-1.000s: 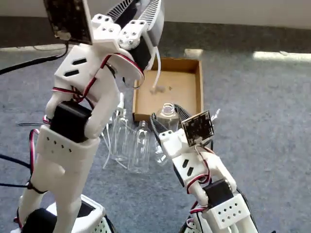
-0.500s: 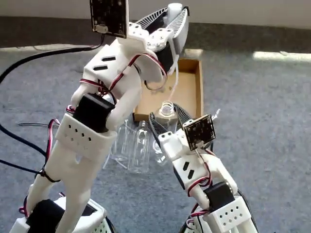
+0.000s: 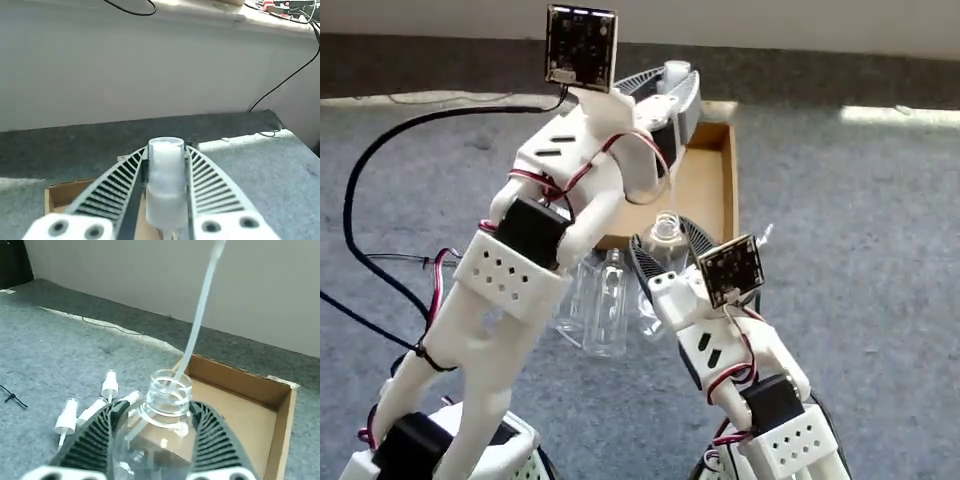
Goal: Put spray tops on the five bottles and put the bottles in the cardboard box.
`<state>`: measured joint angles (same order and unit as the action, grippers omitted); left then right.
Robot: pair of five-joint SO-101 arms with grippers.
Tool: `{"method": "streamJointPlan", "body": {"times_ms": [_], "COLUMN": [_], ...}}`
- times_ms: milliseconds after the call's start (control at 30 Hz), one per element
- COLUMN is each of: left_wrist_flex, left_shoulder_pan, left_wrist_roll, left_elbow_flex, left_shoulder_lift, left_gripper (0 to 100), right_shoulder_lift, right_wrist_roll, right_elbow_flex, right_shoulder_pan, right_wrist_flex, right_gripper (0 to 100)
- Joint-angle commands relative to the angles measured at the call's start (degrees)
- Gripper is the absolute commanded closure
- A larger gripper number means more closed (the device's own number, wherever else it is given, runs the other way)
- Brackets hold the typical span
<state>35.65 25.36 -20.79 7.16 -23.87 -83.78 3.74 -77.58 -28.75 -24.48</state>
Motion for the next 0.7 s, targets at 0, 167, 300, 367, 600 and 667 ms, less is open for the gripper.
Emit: {"method": "streamJointPlan", "body": {"times_ms": [0,167,300,367,600,667], "left_wrist_flex": [0.35,0.09,0.18,0.26,3.6,5.45], "left_shoulder_pan": [1.01,1.1,3.38,4.97,5.67,5.67], "left_wrist_roll": [-0.53,-0.44,3.08,5.1,6.77,6.86], "left_elbow_flex": [6.37,17.98,21.23,22.29,21.58,20.0], "left_shoulder_lift": [-8.84,-17.45,-20.26,-20.62,-20.7,-20.7], "left_gripper": [100,99,99,95,86,86], "right_shoulder_lift": [-0.66,-0.57,-0.57,-0.57,-0.57,-0.57], "right_wrist_roll": [-0.62,-2.2,-2.29,-2.29,-2.2,-2.2], "right_elbow_flex": [4.09,5.05,5.05,4.88,5.05,4.97], "right_shoulder_pan": [1.98,1.89,1.89,1.89,1.89,1.89], "right_wrist_flex": [-0.22,-0.31,-0.31,-0.48,-2.51,-2.51], "right_gripper": [99.4,99.4,99.4,99.4,99.4,99.4]}}
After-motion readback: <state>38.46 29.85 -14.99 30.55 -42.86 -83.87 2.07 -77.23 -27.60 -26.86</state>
